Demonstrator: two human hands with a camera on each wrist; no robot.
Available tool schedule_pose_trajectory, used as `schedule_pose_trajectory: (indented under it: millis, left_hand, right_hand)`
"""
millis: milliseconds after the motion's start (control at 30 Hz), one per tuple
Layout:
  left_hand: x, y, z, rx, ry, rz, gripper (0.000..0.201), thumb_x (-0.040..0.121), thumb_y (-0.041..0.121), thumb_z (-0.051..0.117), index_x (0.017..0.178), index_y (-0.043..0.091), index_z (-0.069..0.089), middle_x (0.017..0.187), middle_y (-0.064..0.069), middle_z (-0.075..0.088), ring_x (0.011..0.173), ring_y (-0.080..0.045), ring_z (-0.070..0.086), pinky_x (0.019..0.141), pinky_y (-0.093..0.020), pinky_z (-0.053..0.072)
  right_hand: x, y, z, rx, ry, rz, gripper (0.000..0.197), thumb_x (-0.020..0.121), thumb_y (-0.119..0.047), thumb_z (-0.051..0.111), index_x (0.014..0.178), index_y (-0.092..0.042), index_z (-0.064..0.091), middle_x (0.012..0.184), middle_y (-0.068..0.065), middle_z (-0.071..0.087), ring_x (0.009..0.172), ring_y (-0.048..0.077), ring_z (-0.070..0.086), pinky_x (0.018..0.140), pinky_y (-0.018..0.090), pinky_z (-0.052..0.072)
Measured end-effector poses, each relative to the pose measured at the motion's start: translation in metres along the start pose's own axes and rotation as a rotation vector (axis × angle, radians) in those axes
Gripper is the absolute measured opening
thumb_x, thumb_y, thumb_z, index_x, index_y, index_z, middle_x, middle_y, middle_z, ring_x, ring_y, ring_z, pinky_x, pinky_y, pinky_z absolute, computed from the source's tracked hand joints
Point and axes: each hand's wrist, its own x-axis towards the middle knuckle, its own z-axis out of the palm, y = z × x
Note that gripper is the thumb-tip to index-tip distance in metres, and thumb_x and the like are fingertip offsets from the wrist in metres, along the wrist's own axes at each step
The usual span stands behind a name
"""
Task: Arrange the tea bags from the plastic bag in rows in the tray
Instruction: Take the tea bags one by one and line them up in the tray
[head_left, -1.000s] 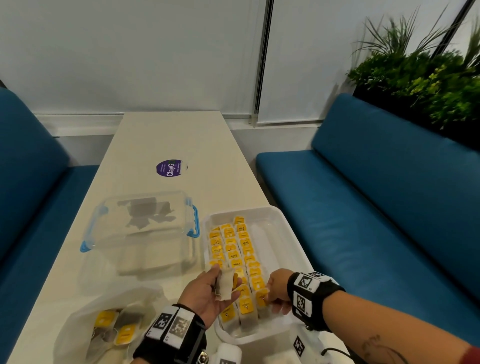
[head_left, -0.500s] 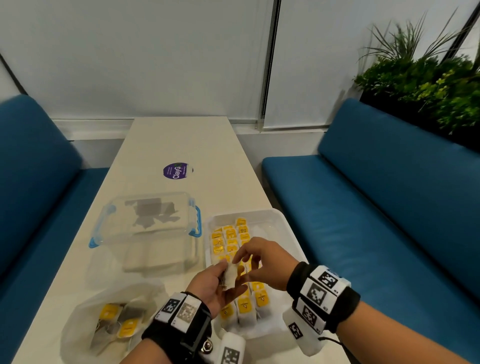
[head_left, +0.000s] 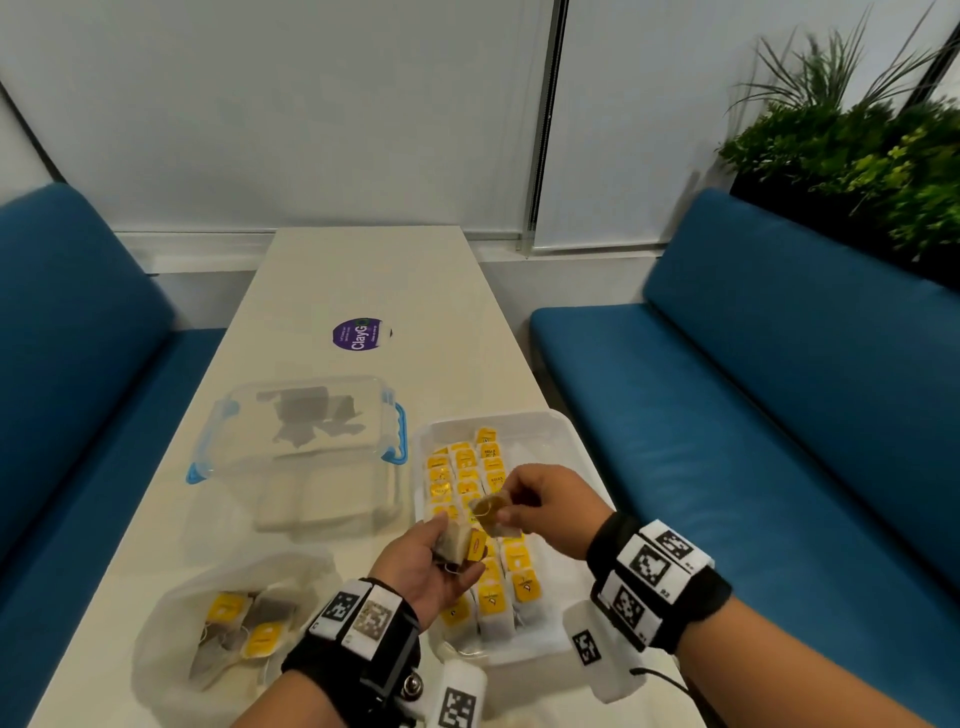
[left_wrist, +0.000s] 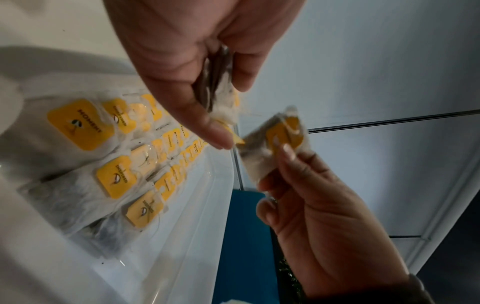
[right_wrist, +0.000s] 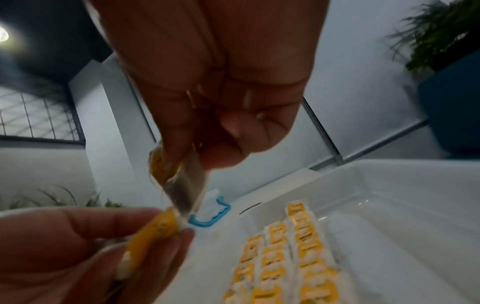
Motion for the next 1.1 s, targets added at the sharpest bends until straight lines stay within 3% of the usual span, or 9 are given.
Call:
schedule_pose_trajectory:
  millis: [167,300,433,533,633,733,833,967,1100]
  left_hand:
    - [0.004,0.000,-0.006,-0.057,0.000,-0.026,0.014,0.097,0.018,0.044,0.103,0.007,0.050,0.091,-0.020,0.057,0.076,-0.031,0.058,0.039,-0.030,0.053]
    - [0.006,-0.002,-0.006,-0.075,-0.014,-0.033,0.012,0.096,0.017,0.045,0.095,0.007,0.051,0.091,-0.020,0.057,0.076,-0.032,0.058,0.040,-0.031,0.054]
    - [0.008,-0.004,-0.007,-0.095,-0.036,-0.046,0.011,0.097,0.016,0.044,0.101,0.006,0.049,0.091,-0.021,0.057,0.075,-0.032,0.058,0.041,-0.032,0.055]
    - [0.010,-0.006,-0.010,-0.091,-0.062,-0.045,0.015,0.096,0.017,0.045,0.107,0.007,0.048,0.093,-0.021,0.058,0.067,-0.031,0.065,0.045,-0.032,0.056]
    - [0.011,-0.005,-0.015,-0.080,-0.078,-0.033,0.019,0.096,0.017,0.045,0.111,0.005,0.048,0.094,-0.021,0.060,0.060,-0.029,0.069,0.047,-0.033,0.057]
    - [0.011,-0.004,-0.019,-0.065,-0.068,-0.031,0.023,0.096,0.017,0.044,0.115,0.004,0.047,0.095,-0.021,0.061,0.061,-0.028,0.069,0.049,-0.034,0.057]
    - [0.009,-0.002,-0.021,-0.032,-0.041,-0.012,0.023,0.095,0.015,0.047,0.115,0.003,0.047,0.105,-0.024,0.056,0.073,-0.031,0.065,0.046,-0.033,0.056]
    - [0.003,-0.001,-0.017,0.089,-0.068,0.052,0.015,0.087,0.010,0.058,0.101,0.006,0.056,0.088,-0.017,0.060,0.074,-0.027,0.060,0.049,-0.030,0.056]
    - [0.000,-0.007,-0.006,0.261,-0.186,0.079,0.037,0.076,0.008,0.069,0.112,0.007,0.058,0.096,-0.015,0.067,0.077,-0.024,0.063,0.061,-0.031,0.054]
  right_hand:
    - [-0.007,0.026,-0.003,-0.163,-0.222,0.328,0.015,0.093,-0.015,0.054,0.080,-0.017,0.047,0.064,-0.003,0.056,0.050,0.005,0.051,0.041,0.015,0.039]
    - [-0.012,0.044,0.010,-0.236,-0.422,0.487,0.019,0.094,-0.017,0.050,0.075,-0.018,0.046,0.065,-0.001,0.057,0.052,0.005,0.053,0.044,0.019,0.043]
    - [-0.009,0.045,0.019,-0.314,-0.475,0.551,0.026,0.094,-0.015,0.052,0.068,-0.016,0.045,0.064,-0.003,0.051,0.050,0.005,0.046,0.038,0.011,0.039]
    - [-0.004,0.051,0.028,-0.327,-0.477,0.617,0.026,0.094,-0.016,0.052,0.069,-0.014,0.046,0.051,-0.003,0.054,0.041,0.008,0.044,0.047,0.018,0.040]
    - [-0.002,0.057,0.032,-0.129,-0.421,0.660,0.022,0.092,-0.014,0.055,0.071,-0.016,0.048,0.040,-0.005,0.056,0.032,0.007,0.047,0.044,0.020,0.043]
    - [-0.004,0.055,0.027,-0.038,-0.404,0.617,0.020,0.089,-0.011,0.058,0.073,-0.019,0.050,0.064,-0.002,0.058,0.050,0.005,0.055,0.042,0.019,0.042]
    - [-0.006,0.056,0.013,0.096,-0.408,0.520,0.017,0.088,-0.009,0.059,0.076,-0.021,0.055,0.071,-0.003,0.057,0.060,0.004,0.056,0.046,0.018,0.040]
    - [-0.014,0.058,-0.004,0.720,-0.276,0.409,0.017,0.089,0.004,0.053,0.079,-0.010,0.055,0.068,0.005,0.064,0.059,0.012,0.061,0.041,0.019,0.042]
    - [-0.017,0.057,0.000,0.820,-0.239,0.370,0.014,0.090,0.004,0.051,0.082,-0.007,0.052,0.070,0.011,0.065,0.061,0.019,0.065,0.040,0.021,0.045]
